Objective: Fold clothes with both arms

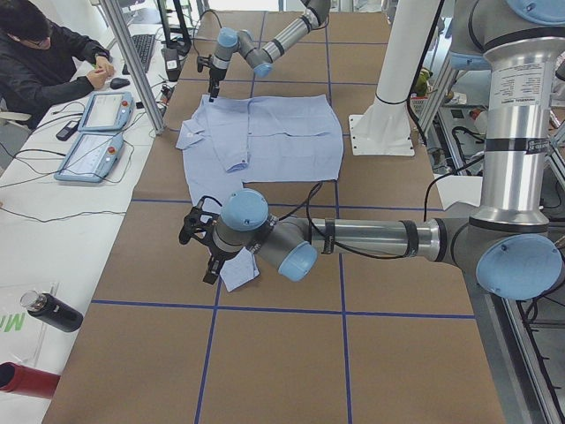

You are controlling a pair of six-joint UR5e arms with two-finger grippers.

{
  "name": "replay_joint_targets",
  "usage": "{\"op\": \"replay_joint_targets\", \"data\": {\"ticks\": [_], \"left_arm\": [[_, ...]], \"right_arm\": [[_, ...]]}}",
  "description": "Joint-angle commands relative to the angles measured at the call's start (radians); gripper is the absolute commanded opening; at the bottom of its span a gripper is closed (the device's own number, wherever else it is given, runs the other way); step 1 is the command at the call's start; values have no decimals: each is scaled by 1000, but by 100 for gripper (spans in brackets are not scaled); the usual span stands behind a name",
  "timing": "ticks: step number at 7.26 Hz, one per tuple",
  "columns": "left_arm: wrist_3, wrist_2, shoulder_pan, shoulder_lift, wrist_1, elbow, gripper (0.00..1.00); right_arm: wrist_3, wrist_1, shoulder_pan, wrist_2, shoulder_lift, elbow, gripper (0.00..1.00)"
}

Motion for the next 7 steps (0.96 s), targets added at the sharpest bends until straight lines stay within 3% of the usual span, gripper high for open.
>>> {"op": "replay_joint_targets", "data": {"ticks": [1, 4, 5, 6, 7], "left_arm": [[0, 0, 0, 0, 1, 1, 100], [0, 2, 0, 0, 1, -2, 100], [0, 0, 0, 0, 1, -2, 100], [0, 2, 0, 0, 3, -2, 100], [0, 0, 0, 0, 3, -2, 100]], "right_arm": [[0, 7, -3, 0, -5, -8, 53], [-2, 7, 7, 3, -5, -7, 36], [-2, 8, 11, 5, -5, -7, 16], [-2, 8, 13, 5, -5, -7, 5], [-6, 8, 13, 5, -5, -5, 0]]}}
